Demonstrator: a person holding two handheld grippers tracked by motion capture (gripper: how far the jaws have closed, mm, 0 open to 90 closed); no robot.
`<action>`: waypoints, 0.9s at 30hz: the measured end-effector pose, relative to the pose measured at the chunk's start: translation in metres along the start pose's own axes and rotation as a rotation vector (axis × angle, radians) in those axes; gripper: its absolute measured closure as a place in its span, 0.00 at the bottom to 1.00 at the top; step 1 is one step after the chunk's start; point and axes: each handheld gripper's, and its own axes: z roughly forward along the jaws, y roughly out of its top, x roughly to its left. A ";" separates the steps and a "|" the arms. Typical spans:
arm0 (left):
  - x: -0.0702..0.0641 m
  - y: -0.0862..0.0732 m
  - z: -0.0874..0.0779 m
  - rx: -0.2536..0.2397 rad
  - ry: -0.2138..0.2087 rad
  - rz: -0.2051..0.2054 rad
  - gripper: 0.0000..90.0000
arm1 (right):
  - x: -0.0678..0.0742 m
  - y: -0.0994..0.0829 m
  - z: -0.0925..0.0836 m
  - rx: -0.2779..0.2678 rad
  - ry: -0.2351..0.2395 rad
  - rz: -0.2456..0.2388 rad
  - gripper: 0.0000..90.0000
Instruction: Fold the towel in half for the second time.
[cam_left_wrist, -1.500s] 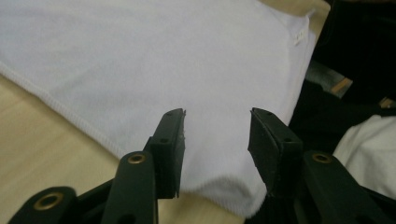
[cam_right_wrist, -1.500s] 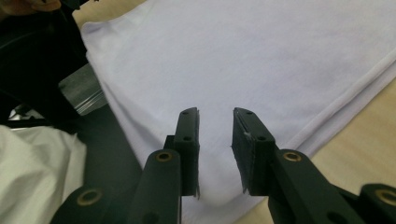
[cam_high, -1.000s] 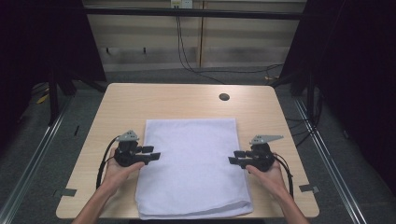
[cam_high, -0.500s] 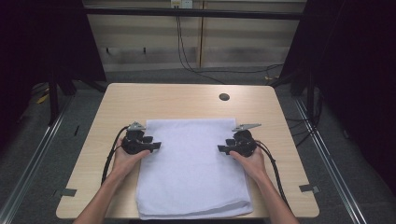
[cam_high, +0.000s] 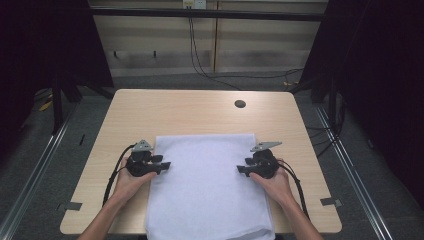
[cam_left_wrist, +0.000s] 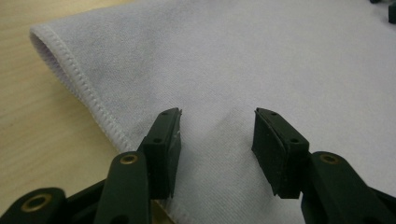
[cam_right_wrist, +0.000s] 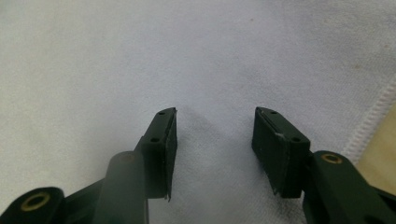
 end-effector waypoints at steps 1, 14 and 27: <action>-0.002 -0.002 -0.001 -0.006 0.002 0.005 0.57 | 0.003 -0.002 -0.002 0.008 -0.001 -0.009 0.56; -0.029 -0.019 -0.022 0.071 -0.073 0.041 0.55 | 0.024 -0.022 -0.025 0.064 0.070 -0.008 0.56; 0.029 0.024 -0.028 -0.050 0.006 -0.079 0.49 | -0.054 0.027 -0.016 -0.091 -0.048 0.106 0.50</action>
